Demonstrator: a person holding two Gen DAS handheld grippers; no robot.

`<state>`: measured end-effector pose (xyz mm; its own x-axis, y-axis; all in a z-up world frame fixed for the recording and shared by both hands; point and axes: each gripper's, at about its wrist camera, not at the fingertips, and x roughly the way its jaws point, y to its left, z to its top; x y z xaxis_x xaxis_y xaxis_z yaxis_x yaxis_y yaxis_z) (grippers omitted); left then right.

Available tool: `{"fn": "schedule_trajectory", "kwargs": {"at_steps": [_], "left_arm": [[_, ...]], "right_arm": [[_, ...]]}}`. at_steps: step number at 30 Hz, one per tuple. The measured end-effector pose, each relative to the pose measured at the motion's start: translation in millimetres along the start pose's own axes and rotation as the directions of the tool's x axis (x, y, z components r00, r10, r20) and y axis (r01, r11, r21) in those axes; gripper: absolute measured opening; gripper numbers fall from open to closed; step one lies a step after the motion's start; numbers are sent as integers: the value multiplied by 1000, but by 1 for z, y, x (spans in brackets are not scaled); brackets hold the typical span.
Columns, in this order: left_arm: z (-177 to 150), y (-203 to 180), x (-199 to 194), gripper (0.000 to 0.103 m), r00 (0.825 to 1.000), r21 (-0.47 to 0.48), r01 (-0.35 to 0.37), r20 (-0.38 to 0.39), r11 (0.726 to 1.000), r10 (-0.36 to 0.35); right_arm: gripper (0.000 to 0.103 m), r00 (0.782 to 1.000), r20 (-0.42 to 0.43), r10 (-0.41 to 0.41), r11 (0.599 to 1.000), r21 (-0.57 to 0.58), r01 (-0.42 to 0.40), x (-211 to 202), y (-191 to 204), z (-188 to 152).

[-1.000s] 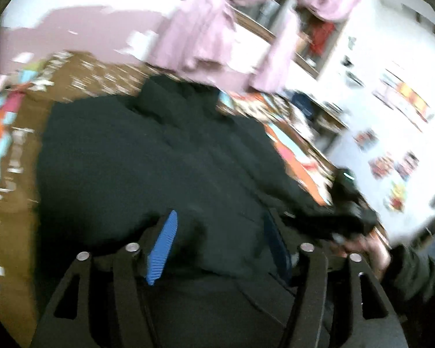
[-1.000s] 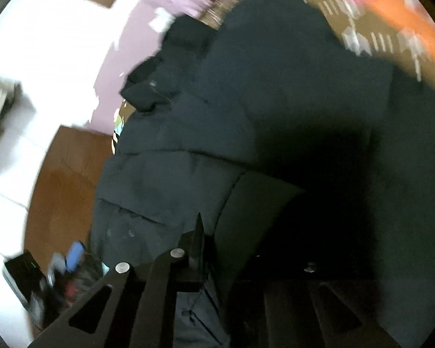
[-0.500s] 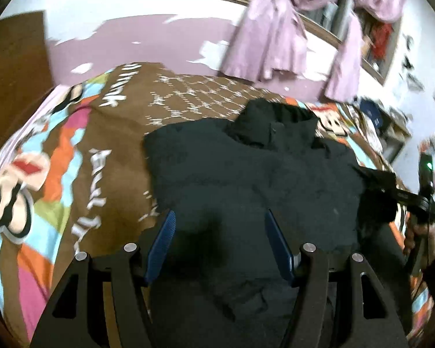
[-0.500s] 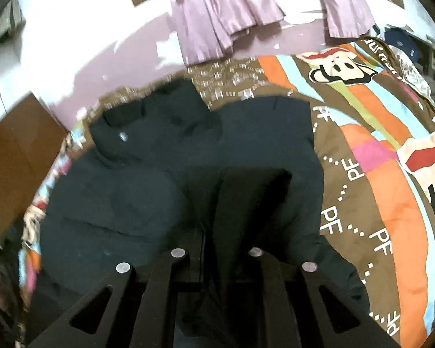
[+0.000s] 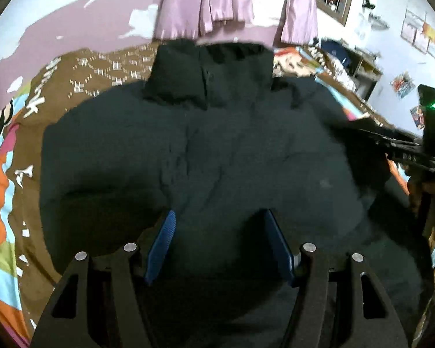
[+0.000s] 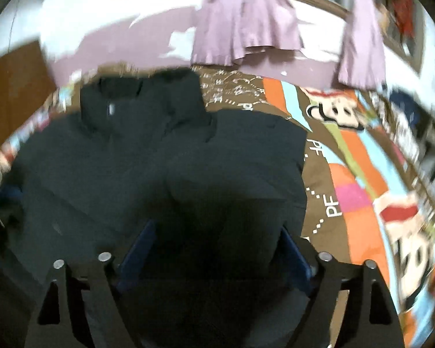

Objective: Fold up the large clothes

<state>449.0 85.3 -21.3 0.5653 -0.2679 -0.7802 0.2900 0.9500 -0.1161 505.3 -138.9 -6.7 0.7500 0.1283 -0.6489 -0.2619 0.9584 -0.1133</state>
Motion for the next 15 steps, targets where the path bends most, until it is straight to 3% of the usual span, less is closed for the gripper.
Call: {"fn": "schedule_trajectory", "kwargs": {"at_steps": [6, 12, 15], "left_arm": [[-9, 6, 13, 59, 1000, 7, 5, -14, 1000, -5], [-13, -15, 29, 59, 989, 130, -127, -57, 983, 136], [-17, -18, 36, 59, 983, 162, -161, -63, 974, 173]], "right_arm": [[101, 996, -83, -12, 1000, -20, 10, 44, 4, -15], [102, 991, -126, -36, 998, -46, 31, 62, 10, -19], [103, 992, -126, -28, 999, -39, 23, 63, 7, -20]]}}
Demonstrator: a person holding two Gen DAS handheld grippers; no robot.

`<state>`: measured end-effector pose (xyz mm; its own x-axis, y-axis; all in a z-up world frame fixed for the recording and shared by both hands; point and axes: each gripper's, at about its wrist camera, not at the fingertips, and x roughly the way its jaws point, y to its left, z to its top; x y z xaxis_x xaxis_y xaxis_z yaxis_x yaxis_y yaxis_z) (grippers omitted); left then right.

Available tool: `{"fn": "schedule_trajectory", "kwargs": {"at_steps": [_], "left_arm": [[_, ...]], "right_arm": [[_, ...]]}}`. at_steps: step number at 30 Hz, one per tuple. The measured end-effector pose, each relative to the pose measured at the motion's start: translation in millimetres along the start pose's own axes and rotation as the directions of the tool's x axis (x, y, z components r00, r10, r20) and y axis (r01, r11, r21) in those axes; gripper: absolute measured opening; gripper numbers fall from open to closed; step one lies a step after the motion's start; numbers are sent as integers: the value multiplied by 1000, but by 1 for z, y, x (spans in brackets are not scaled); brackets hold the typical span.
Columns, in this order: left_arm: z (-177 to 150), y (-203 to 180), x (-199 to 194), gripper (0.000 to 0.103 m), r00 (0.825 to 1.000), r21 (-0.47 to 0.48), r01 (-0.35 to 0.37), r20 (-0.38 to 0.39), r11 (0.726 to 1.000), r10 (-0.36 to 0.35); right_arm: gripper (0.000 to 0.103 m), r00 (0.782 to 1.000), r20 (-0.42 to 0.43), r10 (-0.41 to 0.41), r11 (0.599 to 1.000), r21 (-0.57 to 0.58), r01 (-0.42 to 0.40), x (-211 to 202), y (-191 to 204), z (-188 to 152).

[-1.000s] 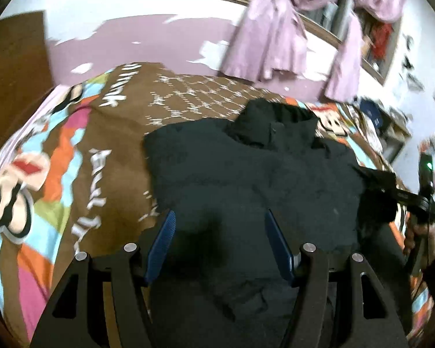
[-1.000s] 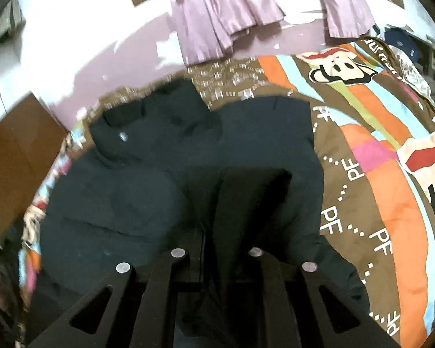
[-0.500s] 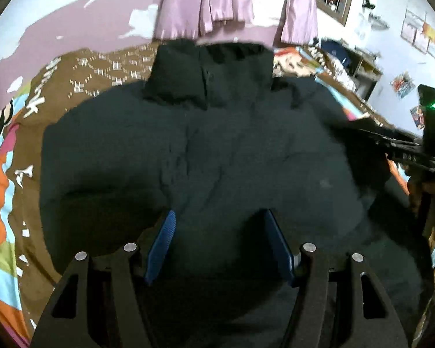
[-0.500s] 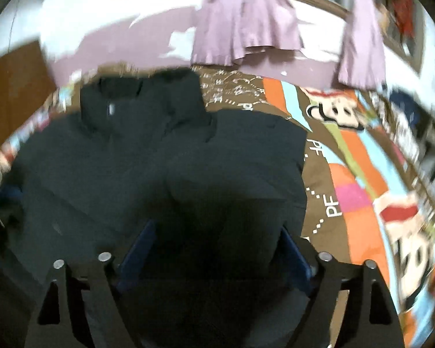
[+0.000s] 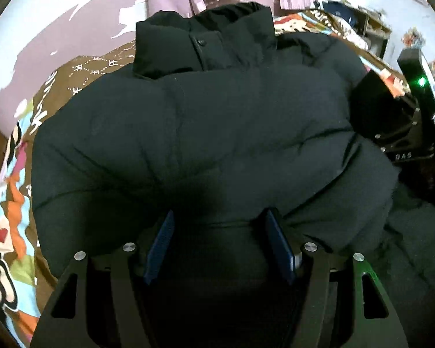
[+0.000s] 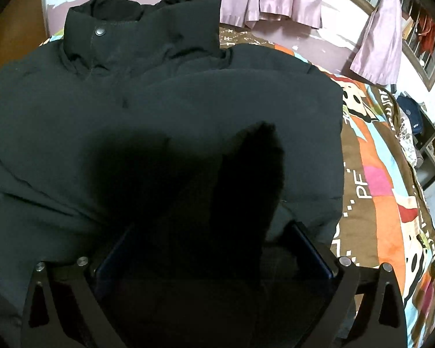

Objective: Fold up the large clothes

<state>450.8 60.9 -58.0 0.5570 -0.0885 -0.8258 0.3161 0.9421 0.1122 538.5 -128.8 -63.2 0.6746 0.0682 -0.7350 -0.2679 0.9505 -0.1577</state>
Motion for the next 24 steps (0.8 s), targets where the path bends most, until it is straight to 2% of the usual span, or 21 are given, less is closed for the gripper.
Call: {"fn": "schedule_trajectory", "kwargs": {"at_steps": [4, 9, 12, 14, 19, 22, 24], "left_arm": [[-2, 3, 0, 59, 1000, -7, 9, 6, 1000, -9], [-3, 24, -16, 60, 991, -92, 126, 54, 988, -122], [1, 37, -24, 60, 985, -148, 162, 77, 976, -152], [8, 46, -29, 60, 986, -182, 157, 76, 971, -146], [50, 78, -39, 60, 995, -260, 96, 42, 961, -88], [75, 96, -37, 62, 993, -310, 104, 87, 945, -81], [91, 108, -31, 62, 988, -363, 125, 128, 923, -83]], "right_arm": [[103, 998, 10, 57, 998, 3, -57, -13, -13, 0], [103, 999, 24, 30, 998, -64, -28, -40, -36, 3], [103, 998, 53, 38, 997, -76, -34, -55, -50, 16], [103, 995, 88, 39, 997, -72, -33, -64, -53, 31], [103, 983, 154, 102, 995, 0, -103, -72, -54, 79], [103, 980, 152, 127, 989, 50, -136, -58, -52, 112], [103, 976, 163, 141, 984, 90, -157, -49, -50, 134]]}}
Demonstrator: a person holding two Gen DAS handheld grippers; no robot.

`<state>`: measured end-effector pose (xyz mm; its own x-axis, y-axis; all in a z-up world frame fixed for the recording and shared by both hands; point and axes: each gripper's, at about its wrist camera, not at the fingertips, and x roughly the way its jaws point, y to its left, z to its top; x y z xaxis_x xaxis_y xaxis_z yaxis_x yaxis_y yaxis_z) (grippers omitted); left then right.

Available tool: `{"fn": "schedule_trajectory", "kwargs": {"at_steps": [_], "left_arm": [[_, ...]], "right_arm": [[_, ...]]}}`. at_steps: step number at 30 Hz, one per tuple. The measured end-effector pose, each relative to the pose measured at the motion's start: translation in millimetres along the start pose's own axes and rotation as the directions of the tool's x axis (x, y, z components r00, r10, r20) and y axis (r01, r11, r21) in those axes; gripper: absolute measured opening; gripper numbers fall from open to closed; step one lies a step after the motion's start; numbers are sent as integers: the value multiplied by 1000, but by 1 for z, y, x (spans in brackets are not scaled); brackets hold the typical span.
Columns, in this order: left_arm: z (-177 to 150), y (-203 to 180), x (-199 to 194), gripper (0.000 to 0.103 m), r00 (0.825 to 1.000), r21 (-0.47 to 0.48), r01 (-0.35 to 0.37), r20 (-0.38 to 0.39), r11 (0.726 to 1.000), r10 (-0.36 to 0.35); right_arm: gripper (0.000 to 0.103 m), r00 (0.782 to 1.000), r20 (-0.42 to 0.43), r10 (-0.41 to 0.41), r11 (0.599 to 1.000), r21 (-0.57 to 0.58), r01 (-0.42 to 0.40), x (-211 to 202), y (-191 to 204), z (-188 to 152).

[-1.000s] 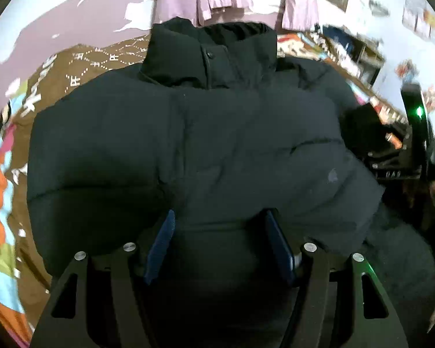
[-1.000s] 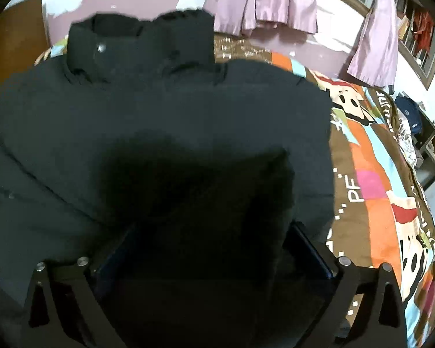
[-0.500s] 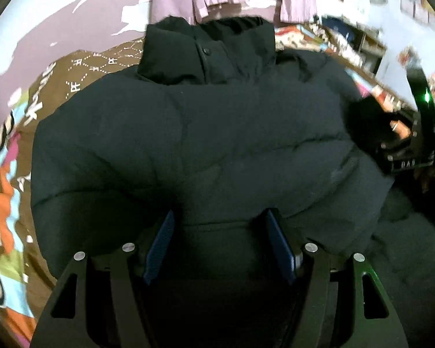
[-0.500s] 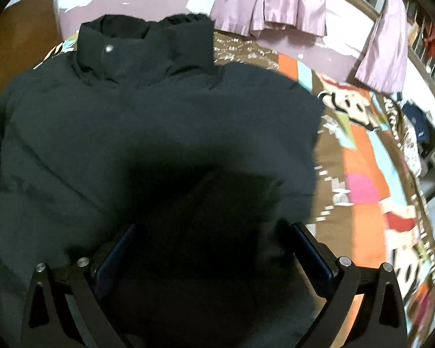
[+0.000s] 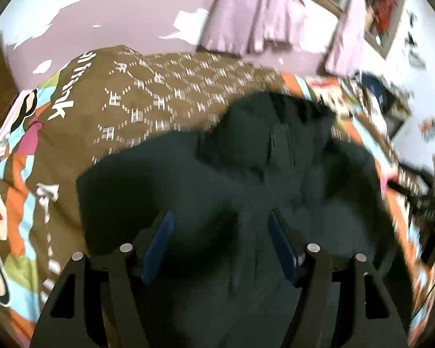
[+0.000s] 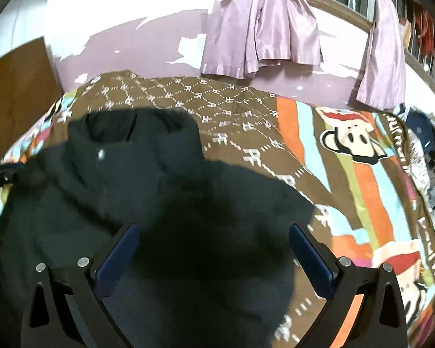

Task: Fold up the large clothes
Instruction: 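Grasp the jacket hem with both tools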

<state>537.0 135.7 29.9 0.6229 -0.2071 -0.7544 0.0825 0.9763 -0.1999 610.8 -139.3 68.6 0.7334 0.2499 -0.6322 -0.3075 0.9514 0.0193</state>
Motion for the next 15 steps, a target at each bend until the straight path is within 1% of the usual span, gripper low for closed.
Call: {"fn": "schedule_trajectory", "kwargs": {"at_steps": [2, 4, 6, 7, 8, 9, 10, 12, 14, 15], "left_arm": [[15, 8, 9, 62, 999, -62, 27, 33, 998, -25], [31, 13, 20, 62, 996, -135, 64, 67, 989, -56], [43, 16, 30, 62, 993, -187, 96, 84, 978, -81], [50, 19, 34, 62, 992, -200, 108, 88, 974, -92], [55, 18, 37, 62, 989, -202, 123, 100, 972, -105], [60, 16, 40, 62, 988, -191, 127, 110, 973, -107], [65, 14, 41, 62, 988, -180, 119, 118, 976, -99], [72, 9, 46, 60, 987, -156, 107, 135, 982, -86], [75, 7, 55, 46, 989, -156, 98, 122, 983, -79], [75, 9, 61, 24, 992, -160, 92, 105, 983, -75]], "right_arm": [[103, 1000, 21, 19, 999, 46, -20, 8, 1, 16], [97, 999, 36, 33, 997, 75, -36, 18, 4, 35], [77, 999, 31, 40, 996, 75, -42, 29, 8, 50], [73, 999, 29, 34, 997, 69, -36, 34, 11, 57], [66, 999, 27, 19, 998, 56, -20, 40, 14, 62], [63, 1000, 24, 6, 999, 41, -7, 46, 17, 66], [63, 1000, 21, -8, 1000, 25, 7, 51, 20, 69], [61, 998, 10, -64, 998, -15, 64, 63, 26, 73], [61, 994, -16, -112, 992, -55, 111, 75, 31, 76], [61, 992, -16, -123, 991, -64, 121, 78, 32, 76]]}}
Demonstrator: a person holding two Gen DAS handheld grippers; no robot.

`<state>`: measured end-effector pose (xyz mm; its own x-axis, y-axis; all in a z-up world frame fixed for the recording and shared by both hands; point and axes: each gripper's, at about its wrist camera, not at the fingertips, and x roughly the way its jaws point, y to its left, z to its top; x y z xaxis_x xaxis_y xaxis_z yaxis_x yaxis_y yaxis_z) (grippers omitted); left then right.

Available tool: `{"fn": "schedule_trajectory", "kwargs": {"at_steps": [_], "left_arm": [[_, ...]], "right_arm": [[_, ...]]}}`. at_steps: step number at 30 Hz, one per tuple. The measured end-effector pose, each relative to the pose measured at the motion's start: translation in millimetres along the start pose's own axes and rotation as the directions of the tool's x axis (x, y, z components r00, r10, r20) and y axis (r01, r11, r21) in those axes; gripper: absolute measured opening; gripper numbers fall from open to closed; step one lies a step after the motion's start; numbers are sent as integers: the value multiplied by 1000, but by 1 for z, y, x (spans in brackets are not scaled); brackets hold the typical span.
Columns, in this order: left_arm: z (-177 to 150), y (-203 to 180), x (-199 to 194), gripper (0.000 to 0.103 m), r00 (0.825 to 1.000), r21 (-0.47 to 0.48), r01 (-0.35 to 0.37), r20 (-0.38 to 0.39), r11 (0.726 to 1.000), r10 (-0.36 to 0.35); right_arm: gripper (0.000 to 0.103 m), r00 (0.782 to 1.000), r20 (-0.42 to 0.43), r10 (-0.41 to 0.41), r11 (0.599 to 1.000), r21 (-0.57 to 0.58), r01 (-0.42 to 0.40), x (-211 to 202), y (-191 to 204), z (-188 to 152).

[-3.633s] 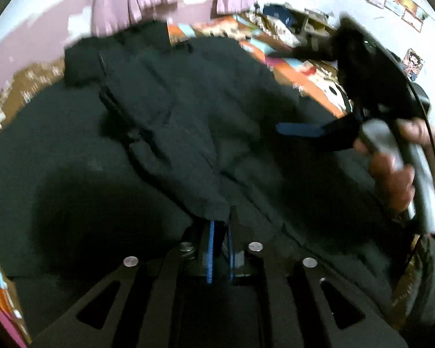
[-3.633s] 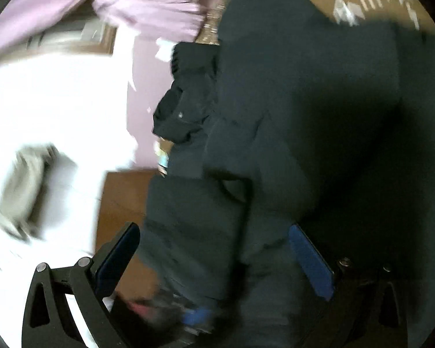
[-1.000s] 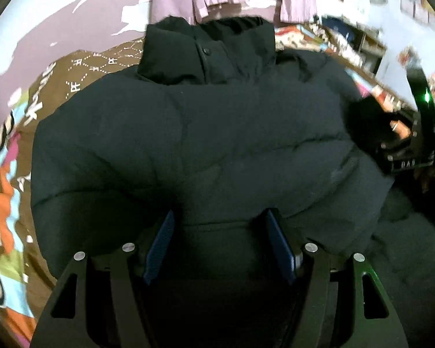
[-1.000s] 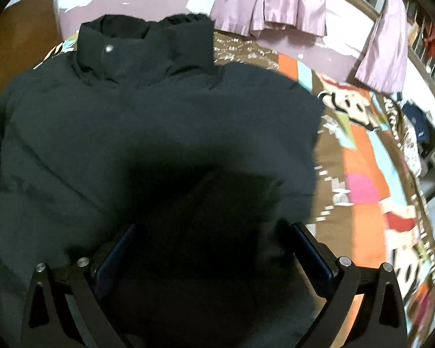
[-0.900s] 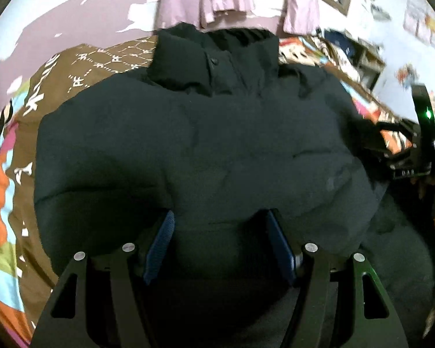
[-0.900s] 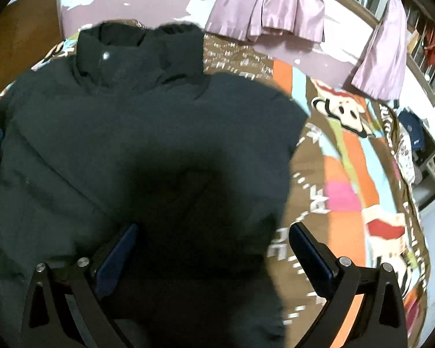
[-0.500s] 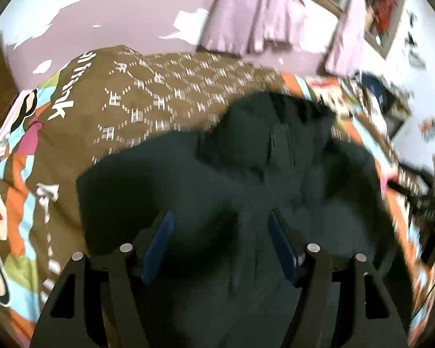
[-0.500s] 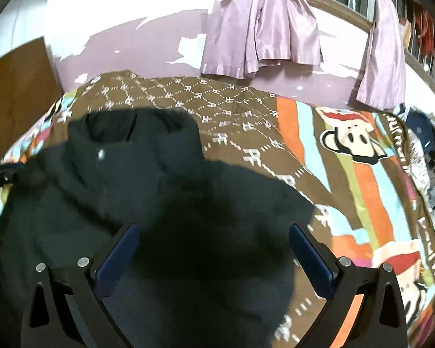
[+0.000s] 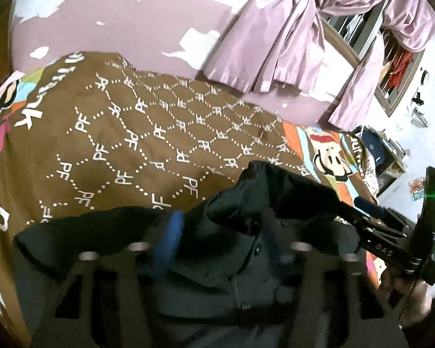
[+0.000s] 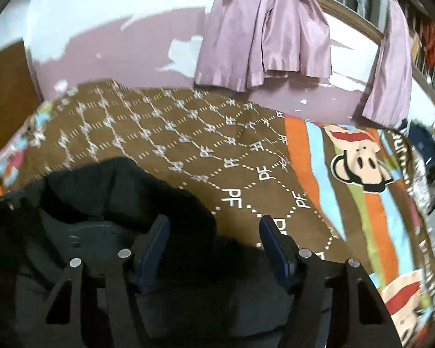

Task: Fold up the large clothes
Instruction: 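Grasp the jacket hem with both tools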

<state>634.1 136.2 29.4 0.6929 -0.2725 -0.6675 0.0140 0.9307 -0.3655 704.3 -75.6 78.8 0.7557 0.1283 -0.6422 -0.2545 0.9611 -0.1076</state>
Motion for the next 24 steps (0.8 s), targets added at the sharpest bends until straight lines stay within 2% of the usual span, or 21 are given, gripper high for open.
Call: {"fn": "schedule_trajectory", "kwargs": {"at_steps": [1, 2, 5, 6, 7, 13, 17, 20, 24], "left_arm": [[-1, 1, 4, 12, 1000, -4, -25, -7, 1000, 25], [-2, 3, 6, 11, 999, -11, -47, 2, 999, 47], [-5, 12, 5, 6, 999, -65, -13, 32, 998, 15], [-5, 13, 5, 5, 999, -69, -12, 32, 998, 15], [-6, 12, 3, 4, 999, -63, -14, 31, 998, 16], [-17, 9, -19, 3, 999, 12, 13, 32, 1000, -14], [-43, 16, -40, 3, 1000, 81, 18, 18, 997, -20], [-61, 18, -42, 3, 999, 131, -13, -40, 991, 19], [-89, 10, -33, 2, 989, 220, -71, -114, 973, 98]], "right_arm": [[60, 1000, 4, -2, 1000, -5, 2, 1, 0, 0], [54, 1000, 8, 1, 1000, -8, -1, 2, 0, -1], [29, 1000, -4, 17, 1000, -6, -17, 7, -2, -4], [18, 999, -12, 43, 999, 13, -43, 8, -4, -6], [13, 997, -17, 78, 996, 41, -77, 8, -6, -7], [6, 992, -35, 120, 992, 30, -119, -15, -17, -24], [5, 989, -17, 148, 989, -3, -148, -47, -25, -59], [5, 988, -40, 147, 988, -35, -149, -56, -20, -82], [4, 987, -89, 135, 991, -1, -136, -40, -18, -107]]}}
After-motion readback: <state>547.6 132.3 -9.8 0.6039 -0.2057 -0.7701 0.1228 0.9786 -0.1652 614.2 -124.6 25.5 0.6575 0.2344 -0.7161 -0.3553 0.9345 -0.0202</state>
